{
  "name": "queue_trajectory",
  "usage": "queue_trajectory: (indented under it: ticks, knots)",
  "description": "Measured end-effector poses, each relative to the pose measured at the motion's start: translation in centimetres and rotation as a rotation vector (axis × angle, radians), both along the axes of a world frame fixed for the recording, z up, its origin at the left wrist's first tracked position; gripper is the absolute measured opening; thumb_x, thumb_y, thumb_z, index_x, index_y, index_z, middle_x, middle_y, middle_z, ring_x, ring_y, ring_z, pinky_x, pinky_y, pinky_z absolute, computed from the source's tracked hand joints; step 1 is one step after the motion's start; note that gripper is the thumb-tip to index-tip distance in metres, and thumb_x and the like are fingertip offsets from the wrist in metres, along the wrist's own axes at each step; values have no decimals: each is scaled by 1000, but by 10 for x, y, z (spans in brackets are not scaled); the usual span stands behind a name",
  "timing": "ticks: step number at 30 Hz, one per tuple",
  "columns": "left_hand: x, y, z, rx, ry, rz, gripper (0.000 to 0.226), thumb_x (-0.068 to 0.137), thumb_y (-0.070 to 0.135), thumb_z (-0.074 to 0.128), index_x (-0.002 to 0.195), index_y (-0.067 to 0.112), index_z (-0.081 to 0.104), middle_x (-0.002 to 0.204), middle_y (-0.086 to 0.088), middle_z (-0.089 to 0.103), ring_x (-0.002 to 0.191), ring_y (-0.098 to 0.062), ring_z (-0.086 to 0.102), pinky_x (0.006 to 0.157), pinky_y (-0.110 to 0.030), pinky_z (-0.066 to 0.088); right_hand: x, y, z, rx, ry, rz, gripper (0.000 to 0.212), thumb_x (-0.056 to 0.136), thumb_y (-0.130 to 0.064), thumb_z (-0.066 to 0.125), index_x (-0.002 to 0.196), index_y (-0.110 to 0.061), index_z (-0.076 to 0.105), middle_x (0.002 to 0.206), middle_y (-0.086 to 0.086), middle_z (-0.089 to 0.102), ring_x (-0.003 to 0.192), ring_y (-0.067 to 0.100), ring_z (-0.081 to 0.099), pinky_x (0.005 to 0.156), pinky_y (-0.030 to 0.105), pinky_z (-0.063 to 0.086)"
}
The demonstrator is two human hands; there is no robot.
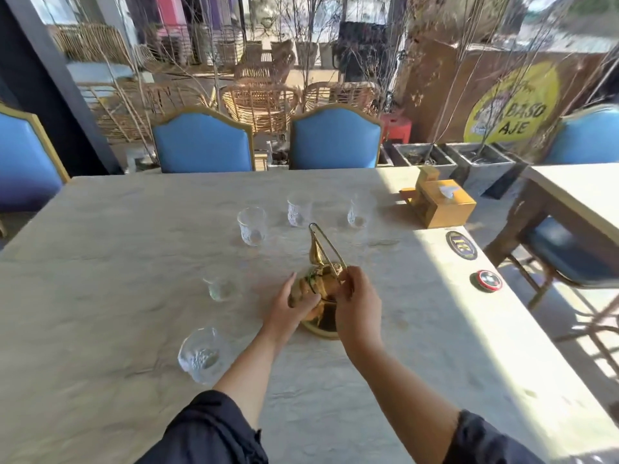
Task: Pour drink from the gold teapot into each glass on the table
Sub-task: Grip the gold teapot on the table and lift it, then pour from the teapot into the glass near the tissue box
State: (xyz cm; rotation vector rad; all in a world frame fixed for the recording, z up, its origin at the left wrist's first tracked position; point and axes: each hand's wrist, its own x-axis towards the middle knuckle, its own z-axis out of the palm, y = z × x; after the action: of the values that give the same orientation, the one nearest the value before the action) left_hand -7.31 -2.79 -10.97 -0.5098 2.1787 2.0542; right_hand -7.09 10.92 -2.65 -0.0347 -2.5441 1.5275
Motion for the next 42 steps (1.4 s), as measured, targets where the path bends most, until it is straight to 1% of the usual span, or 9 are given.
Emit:
queue_trajectory:
  ticks: [6,11,17,22,28,32,34,37,42]
  knots:
    - [-2,13,7,62,-7,23,115,43,69,86,145,44,40,149,-2,49,132,-28,50,109,-56,42,-3,19,3,21,-17,61,22,86,-4,57,91,-24,53,86,-2,63,78,16,57,66,24,44]
    - [-10,29,23,-15,92,5,93,63,67,80,144,41,42,140,4,56,121,-16,55,105,-40,44,-28,33,25,64,2,36,15,88,-7,54,89,-22,53,71,-12,56,63,0,50,50,14,36]
    - [-55,53,60,-208,285,-130,71,91,42,67,152,36,31,151,-2,46,137,-18,44,115,-45,37,-79,49,69,66,53,-22,18,88,-5,47,88,-21,56,76,-6,60,66,10,52,53,25,40]
    - [-101,71,78,-225,260,-212,64,95,37,62,152,38,32,153,-2,45,137,-22,46,114,-47,38,-129,67,88,78,56,-36,20,89,-3,46,99,-13,60,82,-2,59,68,18,55,52,23,41]
    - [-141,93,85,-20,114,-172,60,90,43,67,143,52,40,139,8,56,113,-16,63,91,-46,58,-180,81,94,94,-8,-19,26,91,-2,45,108,-12,61,95,2,65,74,10,51,57,21,37]
    - [-156,105,77,83,63,-156,60,91,45,66,143,53,37,142,10,52,112,-15,63,70,-33,61,-206,89,92,122,-13,40,33,91,-1,49,121,-12,60,114,7,67,69,1,48,49,1,35]
    - [-160,111,73,92,56,-148,54,92,46,64,140,54,38,142,12,45,109,-13,62,60,-28,60,-215,91,89,142,-4,65,38,91,-2,51,125,-17,57,118,8,66,79,5,50,62,10,38]
    - [-167,115,68,84,49,-129,48,93,46,63,136,53,43,137,14,41,100,-1,58,58,-30,60,-226,93,84,144,-1,96,37,90,-1,54,121,-22,59,115,8,66,85,14,54,65,20,39]
    - [-174,117,70,142,-27,-142,36,91,51,63,122,63,49,146,7,45,112,-18,62,61,-33,62,-241,89,84,207,-2,119,35,90,2,53,115,-18,65,124,5,64,98,11,58,62,7,38]
